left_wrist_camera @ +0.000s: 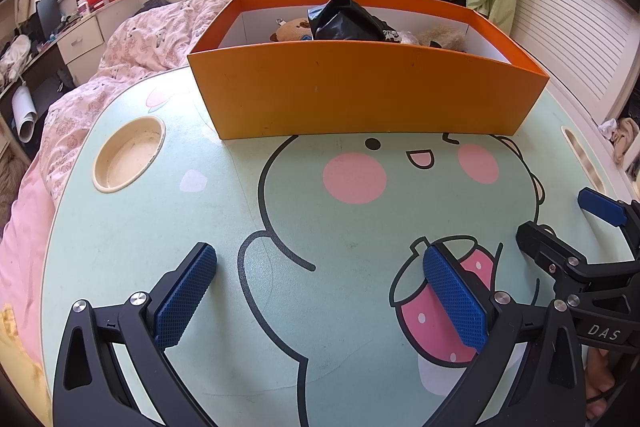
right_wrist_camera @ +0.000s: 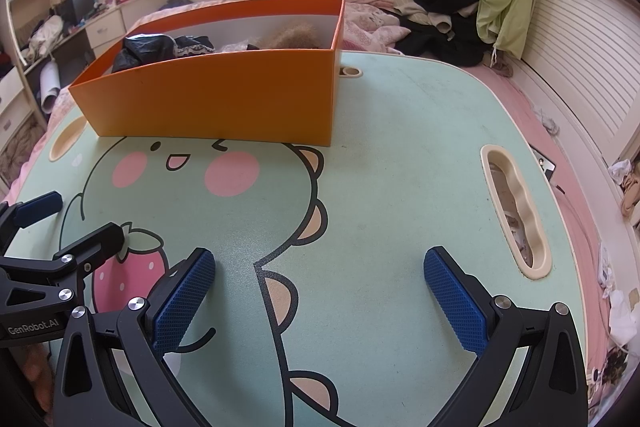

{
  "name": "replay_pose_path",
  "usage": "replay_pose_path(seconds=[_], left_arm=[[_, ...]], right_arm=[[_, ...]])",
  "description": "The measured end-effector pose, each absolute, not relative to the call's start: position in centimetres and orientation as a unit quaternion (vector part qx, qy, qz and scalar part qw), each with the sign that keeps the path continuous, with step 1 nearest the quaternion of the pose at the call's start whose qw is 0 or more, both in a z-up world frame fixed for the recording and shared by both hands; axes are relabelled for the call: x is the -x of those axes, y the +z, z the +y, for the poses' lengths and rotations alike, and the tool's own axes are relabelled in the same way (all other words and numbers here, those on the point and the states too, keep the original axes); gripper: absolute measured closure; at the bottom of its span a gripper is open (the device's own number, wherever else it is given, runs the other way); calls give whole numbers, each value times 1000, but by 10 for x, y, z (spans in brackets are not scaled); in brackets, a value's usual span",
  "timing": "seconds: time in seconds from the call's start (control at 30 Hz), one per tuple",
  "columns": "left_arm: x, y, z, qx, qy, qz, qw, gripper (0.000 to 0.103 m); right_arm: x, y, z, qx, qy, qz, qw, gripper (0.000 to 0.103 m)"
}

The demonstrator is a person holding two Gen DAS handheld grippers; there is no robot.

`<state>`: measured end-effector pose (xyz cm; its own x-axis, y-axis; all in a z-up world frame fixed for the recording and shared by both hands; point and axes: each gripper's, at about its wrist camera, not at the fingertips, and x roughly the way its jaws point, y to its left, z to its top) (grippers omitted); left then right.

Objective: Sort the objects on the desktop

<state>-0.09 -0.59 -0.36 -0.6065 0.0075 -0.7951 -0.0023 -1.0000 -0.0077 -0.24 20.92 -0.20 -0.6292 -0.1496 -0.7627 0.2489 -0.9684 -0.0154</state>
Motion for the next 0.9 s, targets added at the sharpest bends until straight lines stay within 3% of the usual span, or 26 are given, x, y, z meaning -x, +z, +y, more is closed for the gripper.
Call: replay_pose_path(seconds=[0.2, 0.37, 0.47, 0.5, 0.53, 0.63, 0.9], left_arm=[[5, 49, -22, 409, 910, -53, 49, 0], [55, 102, -17, 390, 918, -31, 60, 3], [96, 96, -5, 430, 901, 3, 59, 5], [108, 91, -2, 445, 894, 12, 57, 8], [122, 84, 2, 461, 886, 22, 54, 19], [141, 65, 8, 497, 866, 33, 48, 65], [100, 115, -11, 418, 904, -20, 86, 67]], right_arm=[[1, 0, 209, -416, -901, 59, 111, 0], [0, 0, 209, -416, -901, 59, 112, 0], [0, 0, 209, -416, -901, 59, 112, 0], [0, 0, 209, -416, -901, 59, 112, 0], [0, 0, 209, -416, -901, 59, 112, 0], [0, 0, 209, -416, -900, 59, 113, 0], [0, -1, 209, -416, -900, 59, 114, 0]])
